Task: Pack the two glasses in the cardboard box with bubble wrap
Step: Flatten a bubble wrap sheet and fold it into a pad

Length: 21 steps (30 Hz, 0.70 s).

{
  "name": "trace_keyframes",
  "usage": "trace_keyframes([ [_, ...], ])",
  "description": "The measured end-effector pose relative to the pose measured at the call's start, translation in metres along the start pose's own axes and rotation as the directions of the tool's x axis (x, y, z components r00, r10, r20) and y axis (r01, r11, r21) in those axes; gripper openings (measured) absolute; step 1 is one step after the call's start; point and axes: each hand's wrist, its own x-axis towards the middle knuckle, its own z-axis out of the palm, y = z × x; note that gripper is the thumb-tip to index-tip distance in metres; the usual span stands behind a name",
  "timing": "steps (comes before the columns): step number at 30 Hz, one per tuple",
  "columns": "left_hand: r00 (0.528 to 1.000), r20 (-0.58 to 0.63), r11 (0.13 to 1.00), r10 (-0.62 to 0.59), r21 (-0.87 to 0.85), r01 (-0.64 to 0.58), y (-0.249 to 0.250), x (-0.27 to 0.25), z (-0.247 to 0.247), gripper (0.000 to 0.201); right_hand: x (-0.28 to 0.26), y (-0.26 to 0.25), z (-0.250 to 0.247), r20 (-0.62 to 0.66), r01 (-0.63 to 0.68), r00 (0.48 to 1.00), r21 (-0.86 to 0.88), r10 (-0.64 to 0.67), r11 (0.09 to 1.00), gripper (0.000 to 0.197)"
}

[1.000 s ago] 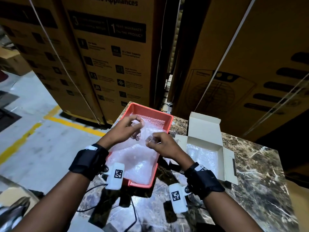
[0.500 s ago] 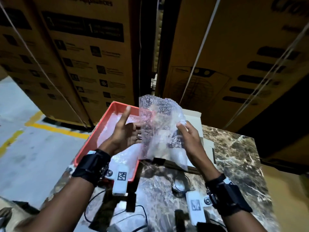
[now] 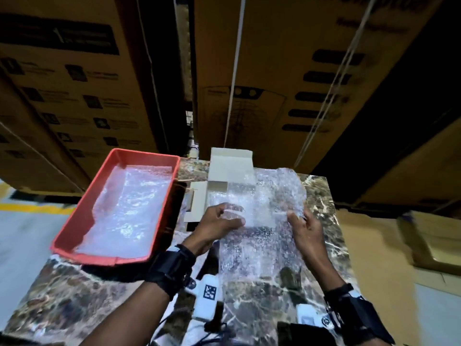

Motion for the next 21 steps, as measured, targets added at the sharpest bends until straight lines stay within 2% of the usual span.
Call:
trace_keyframes([
  [3,1.0,0.013,0.999,-0.004,0.039,0.003,-0.018,0.002,0.026,0.019,-0.004,0.023,-0.035,-0.054,-0.05,0.997,-0.047,0.048,0.998,0.066],
  [6,1.0,0.023,0.992,-0.02,0.128,0.017,-0.032,0.002,0.05,0.017,-0.009,0.044,-0.058,-0.089,-0.104,0.992,-0.098,0.095,0.99,0.066],
  [10,0.999,0.015,0.965,-0.044,0.258,0.039,-0.058,0.006,0.073,0.051,-0.018,0.082,-0.08,-0.139,-0.159,0.98,-0.126,0.142,0.979,0.064],
  [13,0.999,0.045,0.936,0.026,0.349,-0.04,-0.08,0.001,0.084,0.07,-0.025,0.107,-0.097,-0.09,-0.209,0.976,-0.122,0.198,0.97,0.064],
  [16,0.994,0.08,0.869,0.079,0.483,-0.108,-0.096,-0.003,0.093,0.055,-0.031,0.126,-0.108,-0.068,-0.288,0.957,-0.151,0.281,0.946,0.064],
  [18,0.996,0.08,0.847,0.048,0.525,-0.083,-0.106,-0.006,0.099,0.039,-0.037,0.134,-0.114,-0.035,-0.321,0.947,-0.197,0.32,0.927,0.066],
  [21,0.993,0.116,0.78,0.015,0.621,-0.084,-0.117,-0.013,0.106,0.03,-0.043,0.146,-0.12,-0.007,-0.357,0.928,-0.293,0.371,0.887,0.067],
])
